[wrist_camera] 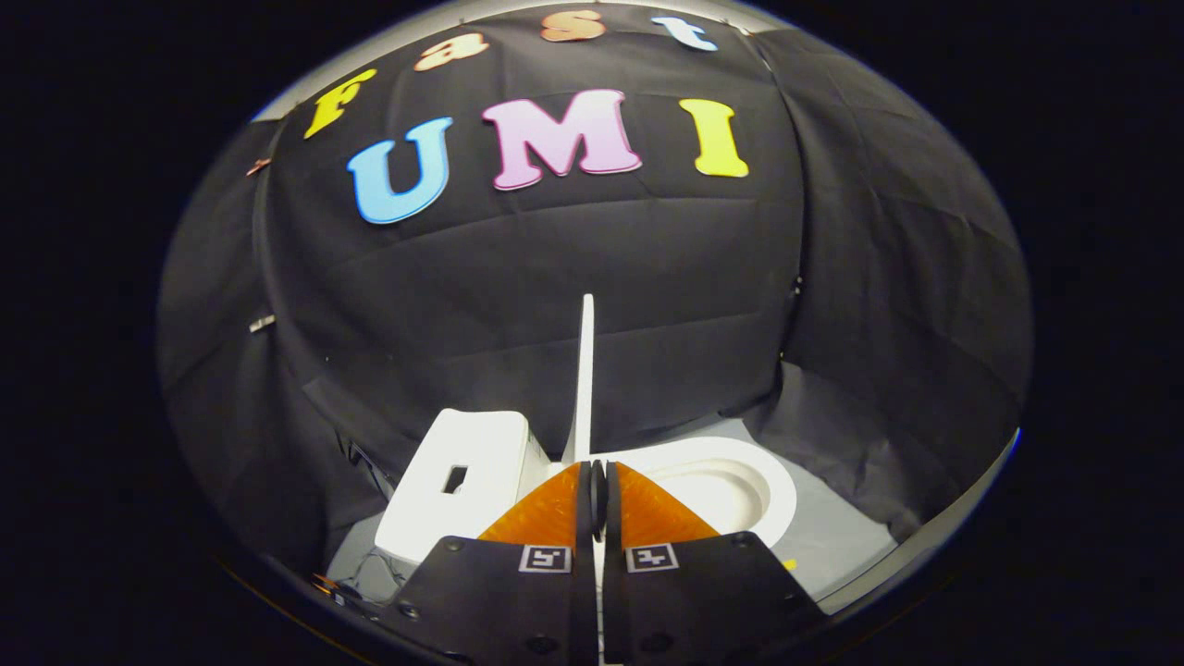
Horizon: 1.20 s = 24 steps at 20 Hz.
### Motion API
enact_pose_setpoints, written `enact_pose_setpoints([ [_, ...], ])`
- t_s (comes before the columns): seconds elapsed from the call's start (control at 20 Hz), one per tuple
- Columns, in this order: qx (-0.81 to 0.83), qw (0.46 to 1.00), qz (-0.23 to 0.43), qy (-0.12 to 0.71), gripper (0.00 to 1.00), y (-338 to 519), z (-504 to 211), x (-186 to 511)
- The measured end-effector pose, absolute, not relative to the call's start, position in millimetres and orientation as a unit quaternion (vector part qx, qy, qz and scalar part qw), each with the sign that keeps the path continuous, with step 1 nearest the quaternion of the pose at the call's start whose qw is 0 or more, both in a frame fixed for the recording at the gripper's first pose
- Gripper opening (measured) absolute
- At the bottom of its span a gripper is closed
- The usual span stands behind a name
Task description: Open the toilet lid.
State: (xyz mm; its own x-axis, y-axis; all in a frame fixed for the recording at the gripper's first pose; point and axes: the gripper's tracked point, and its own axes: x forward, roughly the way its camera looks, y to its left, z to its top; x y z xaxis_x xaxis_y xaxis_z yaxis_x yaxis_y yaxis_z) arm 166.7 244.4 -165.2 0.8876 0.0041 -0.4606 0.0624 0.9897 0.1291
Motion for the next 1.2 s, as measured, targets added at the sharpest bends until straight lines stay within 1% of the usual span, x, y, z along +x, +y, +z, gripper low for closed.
enact_pose_setpoints([
  [0.6, -0.001, 0.978, -0.019, 0.207, 0.07, 340, -166, 163],
  [1.05, -0.038, 0.978, 0.012, 0.205, 0.07, 403, -177, 159],
  [1.2, -0.067, 0.976, 0.012, 0.205, 0.07, 414, -180, 159],
])
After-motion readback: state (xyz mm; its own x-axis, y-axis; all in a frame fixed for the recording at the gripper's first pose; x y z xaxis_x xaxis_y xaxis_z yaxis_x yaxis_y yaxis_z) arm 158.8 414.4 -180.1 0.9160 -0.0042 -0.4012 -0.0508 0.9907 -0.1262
